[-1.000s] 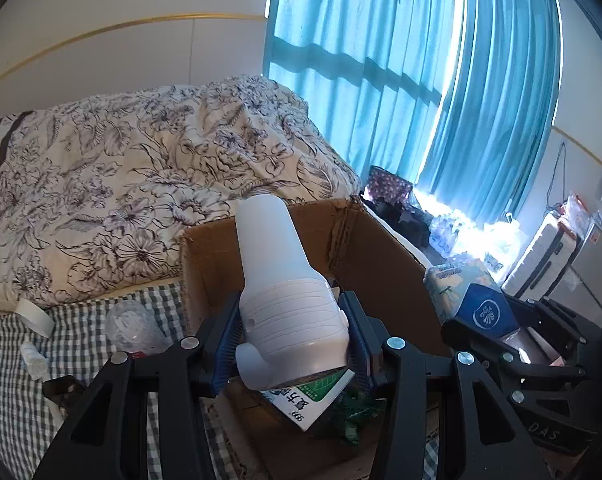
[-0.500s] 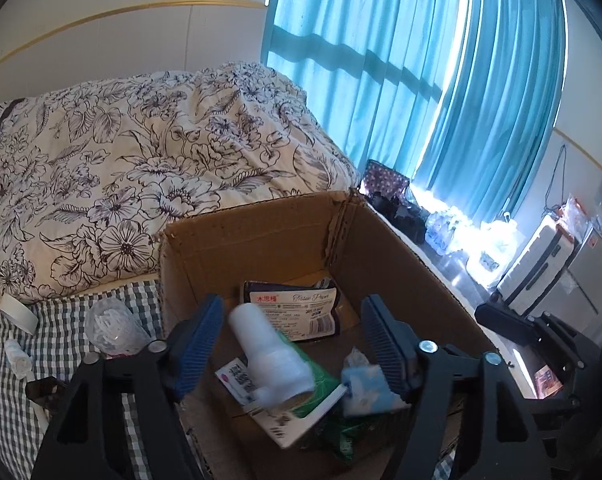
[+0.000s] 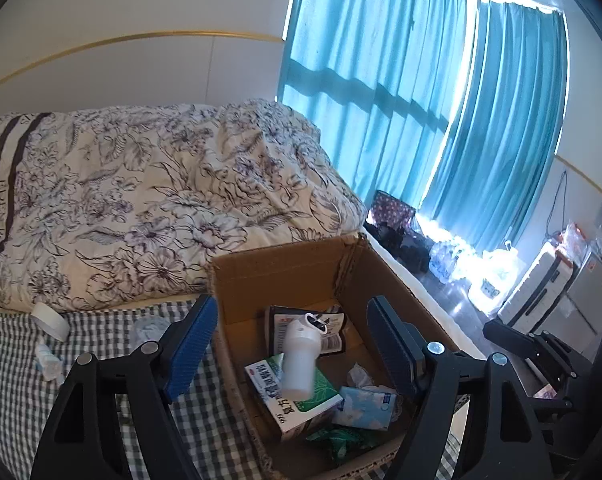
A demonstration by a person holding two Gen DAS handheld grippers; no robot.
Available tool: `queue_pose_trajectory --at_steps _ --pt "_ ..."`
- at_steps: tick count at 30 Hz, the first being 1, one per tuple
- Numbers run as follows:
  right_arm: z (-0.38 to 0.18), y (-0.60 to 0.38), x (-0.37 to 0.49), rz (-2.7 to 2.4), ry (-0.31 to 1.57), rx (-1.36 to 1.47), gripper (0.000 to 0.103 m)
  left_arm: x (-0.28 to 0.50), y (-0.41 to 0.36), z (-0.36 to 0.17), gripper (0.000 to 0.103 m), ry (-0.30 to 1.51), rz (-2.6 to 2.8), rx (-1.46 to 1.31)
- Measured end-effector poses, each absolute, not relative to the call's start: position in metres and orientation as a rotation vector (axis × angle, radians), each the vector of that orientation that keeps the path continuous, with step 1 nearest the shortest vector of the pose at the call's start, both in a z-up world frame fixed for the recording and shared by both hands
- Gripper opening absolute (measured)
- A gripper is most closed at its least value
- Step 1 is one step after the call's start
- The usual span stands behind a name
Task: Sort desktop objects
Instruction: 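Open both grippers to drop the white device and tissue pack into the box, then move both grippers back over the remaining items on the sheet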
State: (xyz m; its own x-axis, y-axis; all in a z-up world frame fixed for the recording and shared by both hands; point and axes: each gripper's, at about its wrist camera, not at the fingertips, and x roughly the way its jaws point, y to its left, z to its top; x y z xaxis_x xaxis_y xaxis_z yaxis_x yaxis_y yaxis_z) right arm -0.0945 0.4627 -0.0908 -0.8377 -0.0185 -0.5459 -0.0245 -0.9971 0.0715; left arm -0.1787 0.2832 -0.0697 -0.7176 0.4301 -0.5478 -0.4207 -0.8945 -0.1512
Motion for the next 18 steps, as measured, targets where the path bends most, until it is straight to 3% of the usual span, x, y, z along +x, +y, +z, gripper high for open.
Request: queue_pose_trajectory --at_steps 18 --pt "-0.035 0.401 -0.053 3.083 0.132 -0.74 0.076 -0.123 0.163 -0.006 0.088 -0.123 2.706 -0.707"
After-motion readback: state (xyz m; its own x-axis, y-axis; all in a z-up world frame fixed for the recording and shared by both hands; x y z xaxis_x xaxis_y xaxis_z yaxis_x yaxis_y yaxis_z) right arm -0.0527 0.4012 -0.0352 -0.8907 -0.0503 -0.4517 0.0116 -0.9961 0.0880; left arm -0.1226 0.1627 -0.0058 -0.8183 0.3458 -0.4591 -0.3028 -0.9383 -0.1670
